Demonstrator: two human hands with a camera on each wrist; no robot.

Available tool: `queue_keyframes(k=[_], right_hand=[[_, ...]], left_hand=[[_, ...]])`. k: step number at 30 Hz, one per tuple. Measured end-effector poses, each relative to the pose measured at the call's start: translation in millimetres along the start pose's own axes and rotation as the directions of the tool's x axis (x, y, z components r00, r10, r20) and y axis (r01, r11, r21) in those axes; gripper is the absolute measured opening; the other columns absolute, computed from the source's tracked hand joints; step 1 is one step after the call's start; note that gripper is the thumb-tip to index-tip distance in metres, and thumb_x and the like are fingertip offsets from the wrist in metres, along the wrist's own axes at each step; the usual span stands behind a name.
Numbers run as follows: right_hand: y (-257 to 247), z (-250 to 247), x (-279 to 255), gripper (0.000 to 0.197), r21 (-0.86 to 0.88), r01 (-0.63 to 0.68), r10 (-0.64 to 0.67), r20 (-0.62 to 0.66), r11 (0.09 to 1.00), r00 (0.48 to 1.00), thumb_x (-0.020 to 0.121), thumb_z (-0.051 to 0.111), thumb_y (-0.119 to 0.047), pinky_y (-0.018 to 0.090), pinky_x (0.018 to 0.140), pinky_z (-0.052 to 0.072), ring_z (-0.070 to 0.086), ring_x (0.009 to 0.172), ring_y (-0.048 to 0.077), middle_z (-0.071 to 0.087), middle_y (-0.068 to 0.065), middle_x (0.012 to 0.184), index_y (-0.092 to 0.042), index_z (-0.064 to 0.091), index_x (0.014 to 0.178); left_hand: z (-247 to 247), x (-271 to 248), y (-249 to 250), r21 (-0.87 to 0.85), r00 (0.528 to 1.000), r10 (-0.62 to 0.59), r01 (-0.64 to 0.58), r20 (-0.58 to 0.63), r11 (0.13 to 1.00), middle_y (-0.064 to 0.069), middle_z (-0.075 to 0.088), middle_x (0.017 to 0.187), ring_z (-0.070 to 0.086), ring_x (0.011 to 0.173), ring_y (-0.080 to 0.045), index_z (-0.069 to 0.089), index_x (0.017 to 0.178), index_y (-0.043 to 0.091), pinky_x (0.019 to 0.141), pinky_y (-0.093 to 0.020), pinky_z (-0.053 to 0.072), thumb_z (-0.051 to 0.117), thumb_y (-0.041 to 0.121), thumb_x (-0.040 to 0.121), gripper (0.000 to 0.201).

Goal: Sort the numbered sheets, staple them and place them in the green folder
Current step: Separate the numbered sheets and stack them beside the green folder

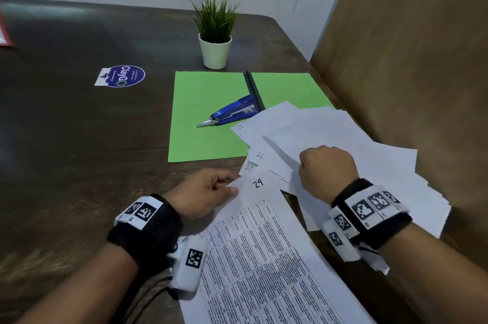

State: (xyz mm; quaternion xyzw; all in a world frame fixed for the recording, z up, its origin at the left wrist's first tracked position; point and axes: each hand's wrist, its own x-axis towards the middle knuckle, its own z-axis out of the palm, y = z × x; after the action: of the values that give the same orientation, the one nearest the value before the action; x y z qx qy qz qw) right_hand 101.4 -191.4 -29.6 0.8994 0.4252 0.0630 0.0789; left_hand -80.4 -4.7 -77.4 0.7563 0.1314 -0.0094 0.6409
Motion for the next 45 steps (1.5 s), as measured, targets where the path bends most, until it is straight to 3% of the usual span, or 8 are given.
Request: queue_keyframes(k=[6, 12, 15, 19, 26, 31, 35, 45], right_hand=[[-2.5, 7.8, -20.4, 0.028, 0.306, -0.104, 0.077, 0.101, 0.946, 0.992, 0.091, 0.057, -0.047, 0.028, 0.061, 0.044, 0.062, 0.074, 0.019, 0.066, -0.007, 0.073, -0.022, 0.064, 0.081], [-15.8, 14.4, -68.5, 0.019, 0.849, -0.074, -0.069, 0.129, 0.522, 0.989, 0.092, 0.065, -0.038, 0.028, 0.067, 0.051, 0.063, 0.067, 0.003, 0.072, -0.009, 0.074, -0.025, 0.073, 0.080], [-20.4, 24.6, -77.8, 0.036, 0.941, -0.070, -0.077, 0.101, 0.331, 0.992, 0.092, 0.061, -0.050, 0.034, 0.063, 0.044, 0.054, 0.063, 0.016, 0.065, 0.004, 0.068, -0.019, 0.073, 0.078], [-21.7, 27.2, -80.3, 0.055, 0.984, -0.136, -0.081, 0.145, 0.113, 0.986, 0.092, 0.058, -0.042, 0.013, 0.051, 0.026, 0.026, 0.047, 0.003, 0.028, -0.012, 0.054, 0.008, 0.053, 0.073], [-12.6, 31.0, -73.0, 0.021, 0.969, -0.230, -0.091, 0.238, 0.086, 0.967, 0.098, 0.059, -0.011, 0.008, 0.049, 0.033, 0.040, 0.041, -0.003, 0.046, -0.019, 0.045, -0.008, 0.066, 0.078], [-11.4, 40.5, -70.7, 0.053, 0.967, -0.255, -0.081, 0.253, -0.017, 0.964, 0.094, 0.054, -0.041, 0.020, 0.055, 0.031, 0.035, 0.050, 0.005, 0.041, -0.003, 0.060, 0.009, 0.059, 0.078], [-13.4, 45.4, -67.0, 0.016, 0.962, -0.259, -0.086, 0.252, -0.091, 0.964, 0.095, 0.062, -0.011, 0.010, 0.062, 0.043, 0.058, 0.057, -0.003, 0.064, -0.011, 0.061, -0.002, 0.071, 0.084], [-11.8, 56.8, -65.4, 0.012, 0.964, -0.253, -0.047, 0.250, -0.085, 0.967, 0.081, 0.077, -0.012, 0.032, 0.084, 0.052, 0.068, 0.082, 0.018, 0.075, 0.013, 0.089, -0.009, 0.077, 0.093]], left_hand=[[-1.9, 0.9, -0.1, -0.001, 0.999, -0.019, 0.019, 0.030, 1.000, -0.008, 0.078, 0.102, 0.073, 0.087, -0.017, 0.070, 0.105, 0.014, 0.081, -0.032, 0.057, 0.060, 0.000, 0.097, 0.019], [-2.6, -0.5, 0.9, -0.044, 1.000, -0.028, 0.028, 0.006, 0.999, -0.016, 0.078, 0.096, 0.074, 0.086, -0.027, 0.065, 0.104, 0.009, 0.082, -0.042, 0.059, 0.066, 0.000, 0.093, 0.015], [-3.2, 1.2, 0.4, -0.009, 1.000, -0.023, 0.023, -0.014, 1.000, -0.011, 0.079, 0.090, 0.075, 0.079, -0.023, 0.061, 0.104, 0.009, 0.073, -0.036, 0.060, 0.068, 0.001, 0.091, 0.016], [5.1, 4.8, -7.5, -0.126, 0.994, -0.020, 0.006, -0.108, 0.992, -0.004, 0.052, 0.054, 0.042, 0.046, -0.013, 0.053, 0.089, 0.009, 0.053, -0.022, 0.039, 0.061, 0.000, 0.096, 0.014], [0.3, 8.6, -7.6, -0.078, 0.992, -0.021, 0.012, -0.122, 0.997, 0.003, 0.035, 0.051, 0.028, 0.044, -0.009, 0.053, 0.098, 0.008, 0.046, -0.018, 0.027, 0.051, 0.001, 0.101, 0.008], [-1.8, 4.4, -6.1, -0.138, 0.999, -0.027, 0.021, -0.043, 0.990, -0.031, 0.065, 0.077, 0.059, 0.064, -0.021, 0.065, 0.108, 0.011, 0.066, -0.025, 0.049, 0.063, 0.003, 0.094, 0.016], [-5.8, 6.1, -7.2, -0.055, 0.998, -0.055, 0.053, -0.032, 0.997, -0.012, 0.078, 0.097, 0.070, 0.086, -0.024, 0.057, 0.112, 0.016, 0.084, -0.040, 0.053, 0.078, 0.000, 0.080, 0.042], [-5.9, 1.2, -2.5, 0.086, 0.999, 0.035, -0.033, -0.016, 0.996, 0.000, 0.059, 0.078, 0.052, 0.067, -0.007, 0.056, 0.084, 0.012, 0.066, -0.017, 0.043, 0.084, -0.003, 0.075, 0.033]])
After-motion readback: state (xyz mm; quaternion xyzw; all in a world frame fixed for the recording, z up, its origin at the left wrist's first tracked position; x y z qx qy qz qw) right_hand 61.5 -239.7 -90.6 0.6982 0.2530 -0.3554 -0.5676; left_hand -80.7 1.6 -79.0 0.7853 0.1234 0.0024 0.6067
